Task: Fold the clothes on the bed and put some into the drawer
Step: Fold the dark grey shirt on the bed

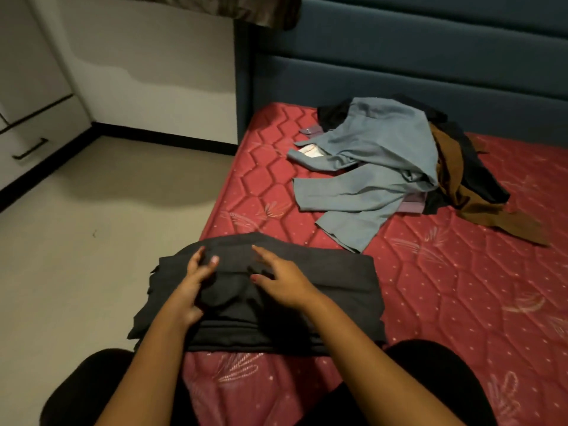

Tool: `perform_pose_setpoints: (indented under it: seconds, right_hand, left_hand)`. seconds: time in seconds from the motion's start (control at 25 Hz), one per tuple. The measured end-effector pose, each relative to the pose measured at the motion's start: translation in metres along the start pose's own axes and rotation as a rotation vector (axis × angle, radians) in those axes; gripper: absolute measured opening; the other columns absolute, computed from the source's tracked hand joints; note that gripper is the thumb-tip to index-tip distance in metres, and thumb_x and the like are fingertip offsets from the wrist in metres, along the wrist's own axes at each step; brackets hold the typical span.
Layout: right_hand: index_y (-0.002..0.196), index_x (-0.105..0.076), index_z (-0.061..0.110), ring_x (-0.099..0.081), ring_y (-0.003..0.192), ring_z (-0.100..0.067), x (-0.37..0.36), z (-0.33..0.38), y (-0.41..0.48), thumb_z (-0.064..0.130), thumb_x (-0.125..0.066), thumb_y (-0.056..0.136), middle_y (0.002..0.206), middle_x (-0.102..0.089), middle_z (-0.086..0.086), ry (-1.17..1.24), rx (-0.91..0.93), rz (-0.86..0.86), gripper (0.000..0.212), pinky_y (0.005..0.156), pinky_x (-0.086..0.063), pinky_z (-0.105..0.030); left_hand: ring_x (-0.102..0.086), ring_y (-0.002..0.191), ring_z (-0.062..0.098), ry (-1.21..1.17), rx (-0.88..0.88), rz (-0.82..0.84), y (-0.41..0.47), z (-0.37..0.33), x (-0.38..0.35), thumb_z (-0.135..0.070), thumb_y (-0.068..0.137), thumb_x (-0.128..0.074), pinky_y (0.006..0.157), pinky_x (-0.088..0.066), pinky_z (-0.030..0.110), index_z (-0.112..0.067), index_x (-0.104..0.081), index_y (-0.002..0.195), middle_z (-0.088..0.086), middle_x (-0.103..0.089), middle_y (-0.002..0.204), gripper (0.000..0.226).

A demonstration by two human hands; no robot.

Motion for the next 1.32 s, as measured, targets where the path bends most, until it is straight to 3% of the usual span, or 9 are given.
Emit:
perform_pose_setpoints:
  seconds: [0.12, 0.28, 0.52, 0.64, 0.8, 0.96, 1.08, 1.24, 1.32]
  right_hand:
    - [0.152, -0.022, 0.029, -0.025, 0.144, -0.017, -0.005, -0.018, -0.003, 0.032, -0.056, 0.095, 0.156, -0.030, 0.003, -0.297, 0.032, -0.033, 0.067, 0.118, -0.021, -0.036]
    - [0.150, -0.004, 0.046, -0.003, 0.149, -0.014, -0.027, -0.021, -0.003, 0.063, -0.033, 0.092, 0.161, -0.007, 0.012, -0.585, 0.018, -0.008, 0.067, 0.118, -0.001, -0.049]
    - [0.147, 0.005, 0.052, 0.010, 0.148, -0.018, -0.072, -0.034, 0.002, 0.083, -0.004, 0.071, 0.161, 0.005, 0.014, -0.757, 0.004, 0.064, 0.083, 0.113, 0.010, -0.056]
    - [0.147, 0.001, 0.052, 0.008, 0.149, -0.016, -0.067, -0.041, 0.000, 0.081, -0.001, 0.073, 0.160, 0.003, 0.016, -0.762, 0.005, 0.018, 0.080, 0.114, 0.010, -0.054]
    - [0.146, 0.004, 0.053, 0.008, 0.149, -0.019, -0.029, -0.083, -0.012, 0.082, 0.005, 0.070, 0.160, 0.004, 0.018, -0.782, -0.199, -0.030, 0.081, 0.113, 0.007, -0.058]
    - [0.149, 0.002, 0.049, -0.001, 0.147, -0.034, 0.023, -0.129, -0.042, 0.080, -0.028, 0.083, 0.162, 0.004, 0.009, -0.601, -0.590, -0.166, 0.079, 0.115, -0.010, -0.057]
    - [0.154, -0.007, 0.029, -0.026, 0.138, -0.041, 0.050, -0.142, -0.048, 0.064, -0.068, 0.074, 0.156, -0.019, -0.014, -0.206, -0.818, -0.432, 0.106, 0.111, -0.027, -0.051]
    - [0.148, -0.034, 0.023, -0.049, 0.125, -0.033, 0.050, -0.138, -0.025, 0.005, -0.077, 0.075, 0.140, -0.048, -0.012, 0.173, -0.560, -0.432, 0.087, 0.102, -0.043, -0.036]
    - [0.135, -0.055, 0.018, -0.054, 0.121, -0.028, 0.066, -0.135, -0.018, -0.004, -0.069, 0.079, 0.136, -0.054, -0.011, 0.062, -0.493, -0.427, 0.061, 0.098, -0.040, -0.026]
  left_hand:
    - [-0.057, 0.118, 0.018, 0.473, -0.214, 0.083, 0.001, -0.024, -0.013, 0.012, 0.087, -0.054, 0.091, -0.048, 0.023, -0.029, -0.056, 0.125, 0.000, -0.061, 0.124, 0.056]
    - [-0.055, 0.118, 0.015, 0.592, -0.357, 0.009, -0.018, -0.071, 0.018, 0.020, 0.087, -0.044, 0.105, -0.040, 0.027, -0.014, -0.061, 0.123, -0.002, -0.062, 0.118, 0.052]
    - [-0.020, 0.142, 0.036, 1.466, -0.050, -0.242, -0.024, -0.060, 0.092, -0.019, 0.086, -0.066, 0.113, -0.028, 0.048, -0.027, -0.034, 0.148, 0.009, -0.009, 0.160, 0.070]
    - [-0.008, 0.146, 0.028, 1.584, -0.291, -0.093, -0.025, -0.026, 0.033, -0.037, 0.094, -0.053, 0.116, -0.020, 0.050, -0.033, -0.023, 0.151, 0.002, -0.003, 0.162, 0.064]
    - [0.005, 0.148, 0.024, 1.696, -0.149, 0.128, -0.022, 0.030, -0.010, -0.056, 0.096, -0.037, 0.114, -0.003, 0.058, -0.043, -0.008, 0.151, -0.005, 0.007, 0.162, 0.064]
    - [-0.002, 0.148, 0.025, 1.459, -0.177, -0.220, -0.015, 0.027, 0.018, -0.057, 0.097, -0.034, 0.113, -0.003, 0.060, -0.039, -0.013, 0.152, -0.002, -0.004, 0.162, 0.061]
    - [-0.020, 0.142, 0.037, 1.192, 0.079, -0.474, -0.004, 0.012, 0.073, -0.070, 0.086, -0.044, 0.114, -0.013, 0.058, -0.035, -0.014, 0.152, 0.008, -0.019, 0.158, 0.081]
    - [-0.049, 0.124, 0.034, 0.530, 0.193, -0.380, 0.005, 0.020, 0.099, -0.070, 0.062, -0.073, 0.106, -0.040, 0.048, -0.022, -0.025, 0.149, 0.012, -0.043, 0.145, 0.110]
    - [-0.050, 0.122, 0.035, 0.544, 0.194, -0.407, 0.008, 0.020, 0.097, -0.069, 0.062, -0.074, 0.105, -0.042, 0.048, -0.018, -0.029, 0.147, 0.013, -0.045, 0.143, 0.108]
Point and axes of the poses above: each hand's wrist, its own y-axis towards the middle knuckle, its own x-axis out of the back of the hand, z = x × y, the point moved 3 cm from there along y, towards the middle knuckle
